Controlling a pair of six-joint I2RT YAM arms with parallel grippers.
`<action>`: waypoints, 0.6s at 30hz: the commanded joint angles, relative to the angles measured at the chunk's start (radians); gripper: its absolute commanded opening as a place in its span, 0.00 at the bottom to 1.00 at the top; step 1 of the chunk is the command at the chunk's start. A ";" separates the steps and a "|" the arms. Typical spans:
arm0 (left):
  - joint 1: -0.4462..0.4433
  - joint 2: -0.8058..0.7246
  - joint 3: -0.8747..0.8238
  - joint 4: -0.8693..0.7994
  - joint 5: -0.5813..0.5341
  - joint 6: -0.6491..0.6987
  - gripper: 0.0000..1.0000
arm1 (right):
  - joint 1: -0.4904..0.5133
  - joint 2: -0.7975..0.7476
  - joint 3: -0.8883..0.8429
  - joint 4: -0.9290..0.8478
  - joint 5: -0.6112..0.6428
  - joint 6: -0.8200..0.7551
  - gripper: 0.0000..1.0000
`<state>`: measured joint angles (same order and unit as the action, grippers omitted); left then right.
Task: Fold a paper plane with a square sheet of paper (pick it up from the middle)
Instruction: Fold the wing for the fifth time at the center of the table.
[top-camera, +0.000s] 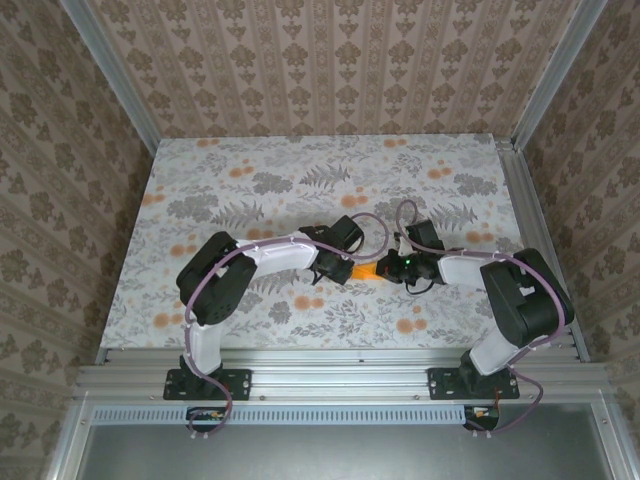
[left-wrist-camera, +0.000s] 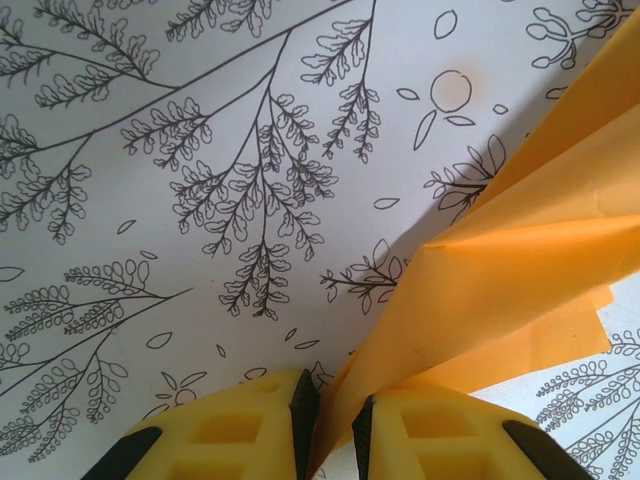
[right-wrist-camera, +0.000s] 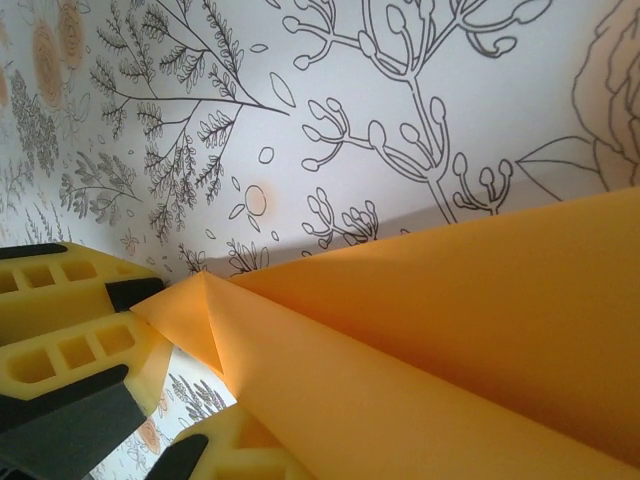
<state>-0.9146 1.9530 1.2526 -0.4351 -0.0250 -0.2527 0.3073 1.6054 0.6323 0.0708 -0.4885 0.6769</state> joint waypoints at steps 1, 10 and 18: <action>-0.002 0.094 -0.045 -0.054 -0.011 0.036 0.22 | 0.004 0.020 -0.007 -0.057 0.048 -0.011 0.00; -0.008 0.062 -0.052 -0.067 -0.026 0.092 0.25 | -0.004 0.050 0.000 -0.071 0.071 -0.027 0.00; -0.004 -0.003 -0.046 -0.082 0.005 0.145 0.29 | -0.011 0.076 -0.006 -0.060 0.071 -0.034 0.00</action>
<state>-0.9222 1.9404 1.2457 -0.4389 -0.0257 -0.1551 0.3035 1.6329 0.6350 0.0765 -0.4816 0.6727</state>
